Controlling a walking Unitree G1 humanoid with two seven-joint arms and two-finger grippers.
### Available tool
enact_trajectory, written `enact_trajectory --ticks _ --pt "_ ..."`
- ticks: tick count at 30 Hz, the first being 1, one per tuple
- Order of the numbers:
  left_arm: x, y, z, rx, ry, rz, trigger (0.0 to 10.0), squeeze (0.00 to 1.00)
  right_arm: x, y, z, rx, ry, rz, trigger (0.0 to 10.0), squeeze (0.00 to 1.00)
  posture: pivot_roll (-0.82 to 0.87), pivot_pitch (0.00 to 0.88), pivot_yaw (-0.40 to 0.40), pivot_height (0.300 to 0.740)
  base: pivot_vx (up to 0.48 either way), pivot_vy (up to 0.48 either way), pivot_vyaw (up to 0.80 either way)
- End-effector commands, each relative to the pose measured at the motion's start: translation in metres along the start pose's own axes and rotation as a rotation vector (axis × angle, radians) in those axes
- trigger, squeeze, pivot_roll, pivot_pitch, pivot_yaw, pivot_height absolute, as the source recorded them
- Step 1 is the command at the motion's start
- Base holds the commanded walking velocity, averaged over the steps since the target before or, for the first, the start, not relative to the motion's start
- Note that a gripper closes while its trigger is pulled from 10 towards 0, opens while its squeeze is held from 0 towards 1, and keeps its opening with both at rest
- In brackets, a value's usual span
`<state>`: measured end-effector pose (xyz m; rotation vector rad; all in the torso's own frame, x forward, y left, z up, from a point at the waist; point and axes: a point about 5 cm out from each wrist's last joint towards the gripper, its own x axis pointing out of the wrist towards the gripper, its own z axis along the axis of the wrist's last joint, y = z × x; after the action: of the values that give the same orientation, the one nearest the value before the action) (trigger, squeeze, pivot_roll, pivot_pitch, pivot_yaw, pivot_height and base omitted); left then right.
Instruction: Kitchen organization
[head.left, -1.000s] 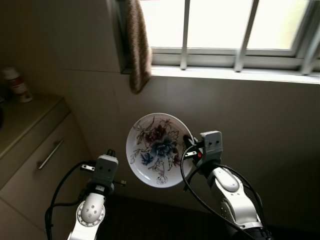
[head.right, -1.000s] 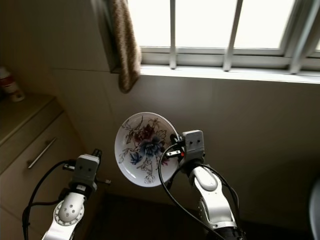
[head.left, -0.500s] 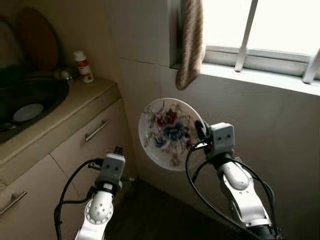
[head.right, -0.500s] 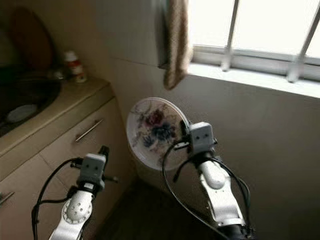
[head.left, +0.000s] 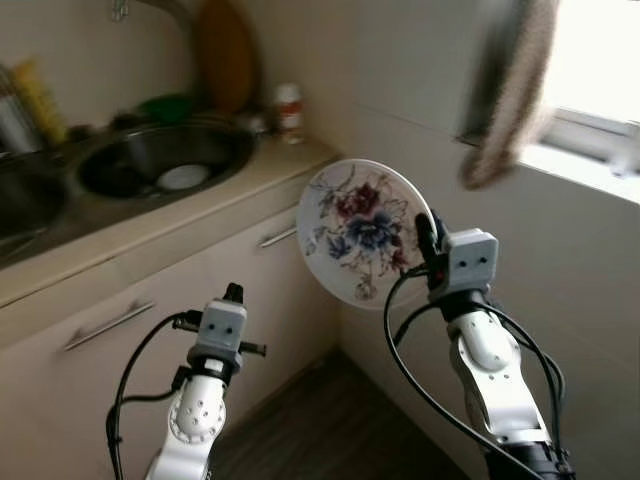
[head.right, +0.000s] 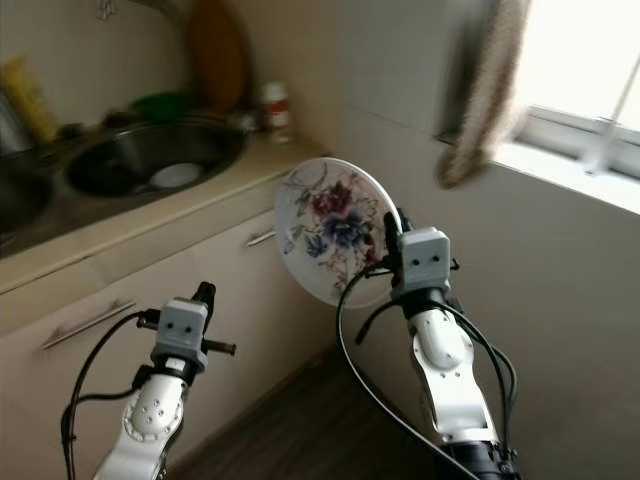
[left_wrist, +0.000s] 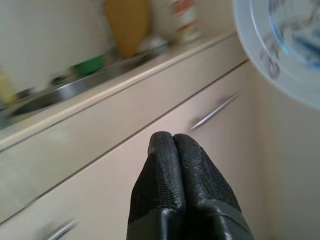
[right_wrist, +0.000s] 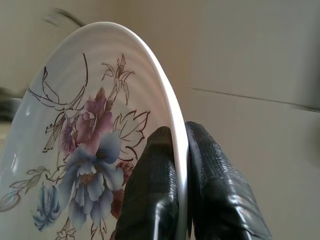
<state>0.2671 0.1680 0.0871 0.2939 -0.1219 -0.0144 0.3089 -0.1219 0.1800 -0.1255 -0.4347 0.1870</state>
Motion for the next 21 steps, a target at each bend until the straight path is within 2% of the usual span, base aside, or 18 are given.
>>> enact_trajectory --ticks 1,4,10,21 --pt "0.003 -0.005 0.006 -0.016 -0.029 -0.013 10.0 0.0 0.003 -0.007 0.01 -0.027 -0.063 -0.02 0.0 0.0 -0.07 0.0 0.039 0.74 0.0 0.48 0.8" --pt "0.004 -0.005 0.008 -0.019 -0.04 -0.006 10.0 0.0 0.004 -0.01 0.013 -0.042 -0.085 -0.036 0.0 0.0 -0.08 0.0 0.04 0.74 0.0 0.295 0.8" --pt "0.005 0.0 0.013 -0.01 -0.085 0.019 10.0 0.0 0.005 -0.013 0.015 -0.058 -0.103 -0.054 0.0 0.0 -0.07 0.0 0.04 0.74 0.0 0.0 0.8" --pt "0.006 0.001 0.016 -0.004 -0.108 0.03 10.0 0.0 0.012 -0.017 0.027 -0.071 -0.173 -0.094 0.0 0.0 -0.07 0.0 0.043 0.74 0.0 0.0 0.8"
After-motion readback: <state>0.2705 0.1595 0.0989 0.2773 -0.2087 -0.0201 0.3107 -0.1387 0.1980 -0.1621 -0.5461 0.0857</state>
